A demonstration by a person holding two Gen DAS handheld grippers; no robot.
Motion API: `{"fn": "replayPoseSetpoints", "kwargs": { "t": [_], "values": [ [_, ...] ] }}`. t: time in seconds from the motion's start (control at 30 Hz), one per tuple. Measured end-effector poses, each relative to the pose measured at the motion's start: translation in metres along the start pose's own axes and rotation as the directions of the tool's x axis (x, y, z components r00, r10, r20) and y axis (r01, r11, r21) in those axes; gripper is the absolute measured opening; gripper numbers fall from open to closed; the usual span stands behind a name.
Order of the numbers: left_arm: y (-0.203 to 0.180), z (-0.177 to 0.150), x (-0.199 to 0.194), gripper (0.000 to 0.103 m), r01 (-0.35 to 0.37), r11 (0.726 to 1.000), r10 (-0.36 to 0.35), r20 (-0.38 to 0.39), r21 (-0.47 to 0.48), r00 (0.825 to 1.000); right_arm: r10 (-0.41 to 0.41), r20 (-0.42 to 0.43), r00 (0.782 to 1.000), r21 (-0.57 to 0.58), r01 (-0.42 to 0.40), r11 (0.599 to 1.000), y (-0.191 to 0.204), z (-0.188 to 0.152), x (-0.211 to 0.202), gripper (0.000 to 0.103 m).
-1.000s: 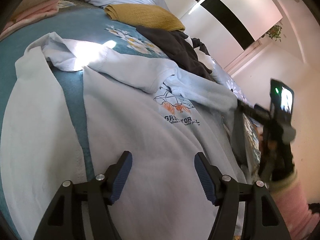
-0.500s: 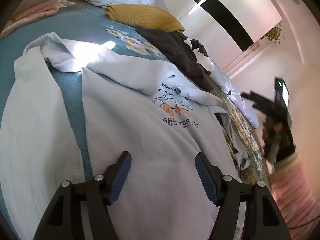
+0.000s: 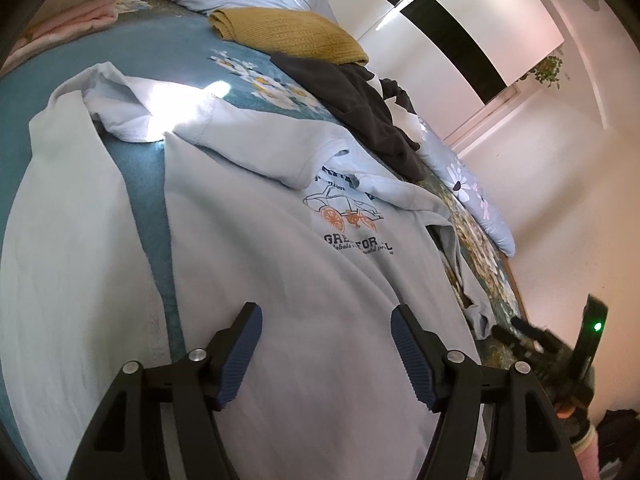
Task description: Fold clothes
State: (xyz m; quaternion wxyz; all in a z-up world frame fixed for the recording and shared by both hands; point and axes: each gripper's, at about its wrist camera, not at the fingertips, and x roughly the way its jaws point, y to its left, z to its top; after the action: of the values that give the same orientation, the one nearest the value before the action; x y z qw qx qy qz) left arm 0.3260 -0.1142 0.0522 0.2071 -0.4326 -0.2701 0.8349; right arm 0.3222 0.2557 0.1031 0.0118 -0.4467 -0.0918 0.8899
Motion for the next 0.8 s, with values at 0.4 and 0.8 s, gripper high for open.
{"fn": "replayPoseSetpoints", "kwargs": {
  "t": [0.4,0.8],
  "values": [
    [0.004,0.0,0.0,0.071,0.03,0.999,-0.03,-0.001,-0.036,1.0,0.182,-0.071,0.981,0.348,-0.147,0.926,-0.006,-0.019,0.016,0.045],
    [0.005,0.0,0.0,0.071,0.033,0.999,-0.033,-0.002,-0.042,0.999,0.031,-0.06,0.998,0.411,-0.003,0.912,-0.05,0.009,0.01,0.005]
  ]
}}
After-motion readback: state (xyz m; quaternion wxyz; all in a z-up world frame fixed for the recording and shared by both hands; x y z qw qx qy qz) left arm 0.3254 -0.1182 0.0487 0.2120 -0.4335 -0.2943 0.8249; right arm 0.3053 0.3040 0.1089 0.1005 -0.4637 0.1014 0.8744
